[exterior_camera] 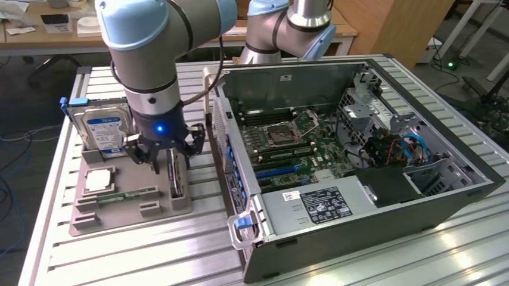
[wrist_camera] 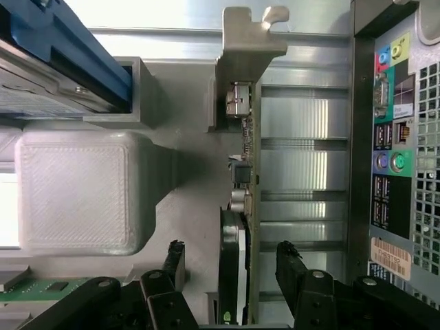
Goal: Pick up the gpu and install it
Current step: 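Pick up the gpu and move the gpu toward the slot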
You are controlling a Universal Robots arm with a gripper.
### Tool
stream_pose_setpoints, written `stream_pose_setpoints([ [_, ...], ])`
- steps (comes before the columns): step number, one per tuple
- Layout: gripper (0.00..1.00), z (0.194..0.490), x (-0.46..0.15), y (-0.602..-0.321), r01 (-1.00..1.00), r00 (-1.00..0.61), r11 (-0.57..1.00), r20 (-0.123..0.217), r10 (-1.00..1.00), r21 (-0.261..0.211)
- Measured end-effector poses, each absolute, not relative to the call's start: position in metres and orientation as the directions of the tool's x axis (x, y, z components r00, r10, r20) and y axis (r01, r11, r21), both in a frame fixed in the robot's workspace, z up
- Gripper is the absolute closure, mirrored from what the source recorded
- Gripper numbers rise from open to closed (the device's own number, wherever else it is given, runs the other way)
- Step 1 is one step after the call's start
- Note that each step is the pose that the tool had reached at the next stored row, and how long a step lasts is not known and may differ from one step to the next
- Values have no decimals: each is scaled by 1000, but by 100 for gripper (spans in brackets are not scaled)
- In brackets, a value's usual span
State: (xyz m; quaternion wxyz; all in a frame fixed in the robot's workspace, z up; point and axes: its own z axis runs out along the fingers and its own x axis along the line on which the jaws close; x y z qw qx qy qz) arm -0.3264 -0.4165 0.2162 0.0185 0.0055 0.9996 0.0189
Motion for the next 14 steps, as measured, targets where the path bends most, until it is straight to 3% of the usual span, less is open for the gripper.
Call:
stream_pose_setpoints([
  [10,35,209,-326,-416,13,-999,999,-37,14,38],
  [12,43,209,-326,-416,13,-999,999,-37,14,38],
  [14,43,209,-326,-416,13,-999,999,-37,14,38],
])
